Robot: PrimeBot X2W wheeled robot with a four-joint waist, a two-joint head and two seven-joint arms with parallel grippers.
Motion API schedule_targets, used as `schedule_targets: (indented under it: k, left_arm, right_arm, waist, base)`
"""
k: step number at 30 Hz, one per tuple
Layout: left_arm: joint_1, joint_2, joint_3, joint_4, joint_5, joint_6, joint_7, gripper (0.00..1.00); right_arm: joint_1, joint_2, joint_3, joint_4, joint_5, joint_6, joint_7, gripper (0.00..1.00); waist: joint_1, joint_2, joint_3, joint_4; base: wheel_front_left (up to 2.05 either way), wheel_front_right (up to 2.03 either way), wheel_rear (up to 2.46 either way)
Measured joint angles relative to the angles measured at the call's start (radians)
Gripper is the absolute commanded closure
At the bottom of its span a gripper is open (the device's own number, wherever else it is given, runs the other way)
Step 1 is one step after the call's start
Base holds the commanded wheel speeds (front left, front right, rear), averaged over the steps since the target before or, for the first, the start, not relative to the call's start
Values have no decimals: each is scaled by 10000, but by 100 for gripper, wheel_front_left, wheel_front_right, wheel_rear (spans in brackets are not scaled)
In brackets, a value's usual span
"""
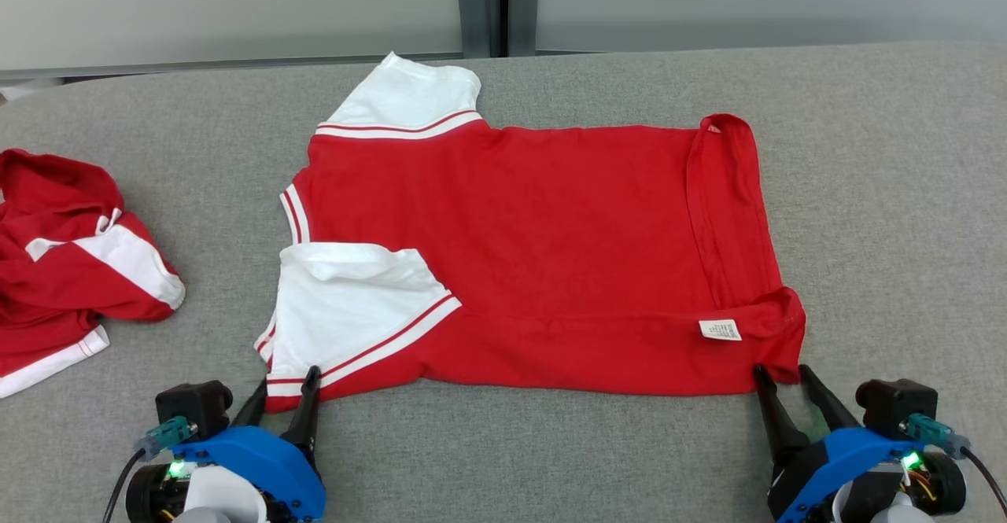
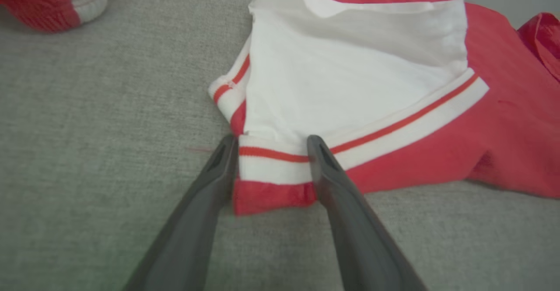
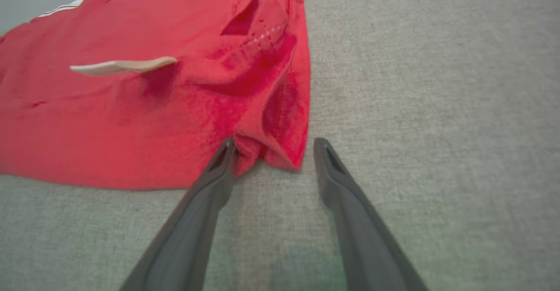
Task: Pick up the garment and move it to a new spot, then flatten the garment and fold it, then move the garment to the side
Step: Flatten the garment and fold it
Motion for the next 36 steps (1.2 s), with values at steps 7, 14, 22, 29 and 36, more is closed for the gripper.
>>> schedule_targets:
  k: [7, 14, 22, 29, 36]
  left_arm:
    - [-49, 173, -570, 155, -320, -92, -320, 100]
    - [606, 380, -497, -173, -456, -38, -817, 100]
    - [2121, 439, -483, -1254, -744, 479, -253, 100]
    - [3214, 391, -623, -2077, -1043, 752, 401, 100]
    - [3196, 393, -765, -2529, -403, 1172, -313, 0]
  right_arm:
    - [-153, -228, 362, 366, 596, 0, -52, 100]
    - [552, -581, 579, 71, 1035, 2, -222, 100]
    - [2209, -757, 364, -577, 1294, 4, 238, 100]
    - [3139, -696, 132, -834, 1375, 4, 460, 100]
    - [2967, -663, 284, -943, 1427, 2, -15, 0]
  waist:
    - [0, 0, -257, 55]
    - [-1, 0, -913, 216]
    - [-3, -1, -1756, 420]
    - [-1, 0, -1897, 421]
    - [0, 0, -1812, 395]
  base:
    - [0, 0, 0]
    - [0, 0, 0]
    - [0, 0, 0]
    - [0, 0, 0]
    - [0, 0, 0]
